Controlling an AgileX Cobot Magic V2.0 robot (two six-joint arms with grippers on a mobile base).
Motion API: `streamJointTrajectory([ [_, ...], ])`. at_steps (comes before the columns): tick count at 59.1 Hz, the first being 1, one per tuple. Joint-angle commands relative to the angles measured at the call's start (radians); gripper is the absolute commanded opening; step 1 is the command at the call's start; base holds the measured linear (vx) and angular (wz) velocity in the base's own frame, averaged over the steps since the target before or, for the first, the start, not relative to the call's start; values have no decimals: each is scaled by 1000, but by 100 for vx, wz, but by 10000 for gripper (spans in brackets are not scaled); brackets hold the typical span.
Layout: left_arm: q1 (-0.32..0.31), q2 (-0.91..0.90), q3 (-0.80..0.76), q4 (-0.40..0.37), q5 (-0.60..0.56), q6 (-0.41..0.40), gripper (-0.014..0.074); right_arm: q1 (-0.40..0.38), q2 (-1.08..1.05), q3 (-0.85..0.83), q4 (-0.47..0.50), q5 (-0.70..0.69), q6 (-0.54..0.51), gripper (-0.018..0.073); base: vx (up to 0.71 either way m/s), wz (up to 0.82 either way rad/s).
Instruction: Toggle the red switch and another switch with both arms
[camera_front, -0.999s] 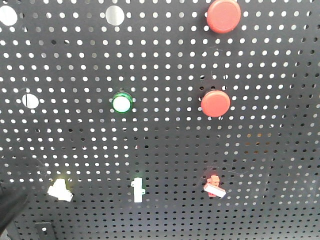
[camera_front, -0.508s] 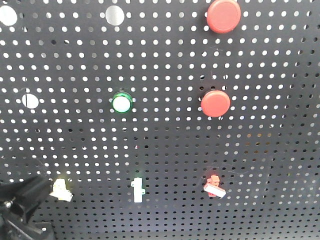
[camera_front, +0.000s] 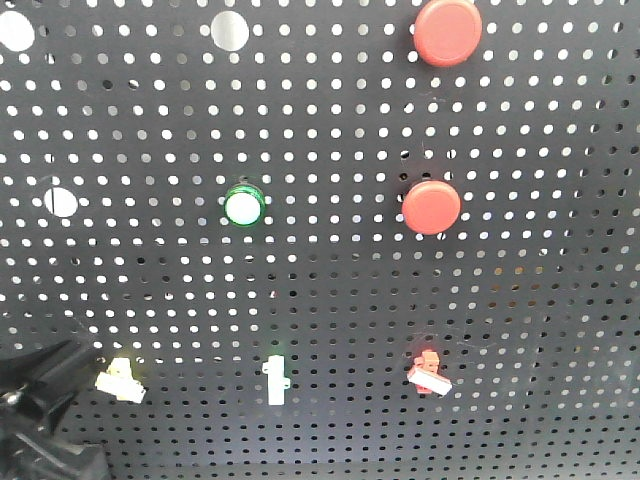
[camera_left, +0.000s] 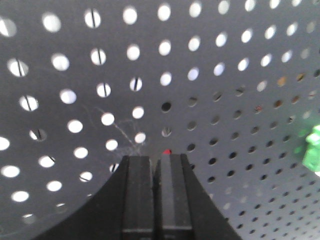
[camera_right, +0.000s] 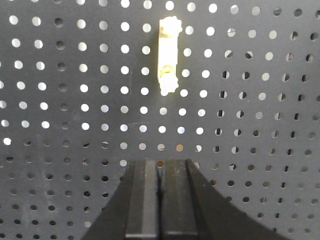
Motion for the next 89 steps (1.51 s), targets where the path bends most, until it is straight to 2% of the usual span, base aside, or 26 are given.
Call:
streamJointTrajectory([
  [1, -6, 18, -36, -5, -82, -1, 2, -1, 8, -33, 1, -81, -1, -6, 0, 0],
  [7, -6, 15, -36, -5, -70, -1, 2, -1, 8, -33, 1, -81, -1, -6, 0, 0],
  [17, -6, 15, -36, -5, -139, -1, 2, -1, 8, -33, 1, -81, -1, -6, 0, 0],
  [22, -6, 15, -36, -8, -134, -1, 2, -1, 8, -33, 1, -81, -1, -6, 0, 0],
  [26, -6, 15, -36, -31, -100, -1, 2, -1, 8, -33, 1, -81, -1, -6, 0, 0],
  [35, -6, 15, -35, -140, 13, 0, 2, -1, 8, -33, 1, -81, -1, -6, 0, 0],
  [47, -6, 6, -35, -185, 253, -18, 2, -1, 8, -33, 1, -81, -1, -6, 0, 0],
  [54, -6, -17, -35, -188, 341, -28, 2, -1, 8, -33, 1, -81, -1, -6, 0, 0],
  [65, -6, -100, -35, -187, 330, -26, 2, -1, 8, -33, 1, -81, 5, -6, 0, 0],
  [72, -6, -183, -35, -184, 279, 3, 2, 0, 11, -33, -12, -81, 63, -6, 0, 0],
  [80, -6, -256, -35, -183, 223, 74, 2, 77, 11, -33, -86, -85, 192, -6, 0, 0],
  [89, -6, -270, -35, -186, 190, 107, 2, 243, 37, -33, -217, -100, 303, -6, 0, 0],
])
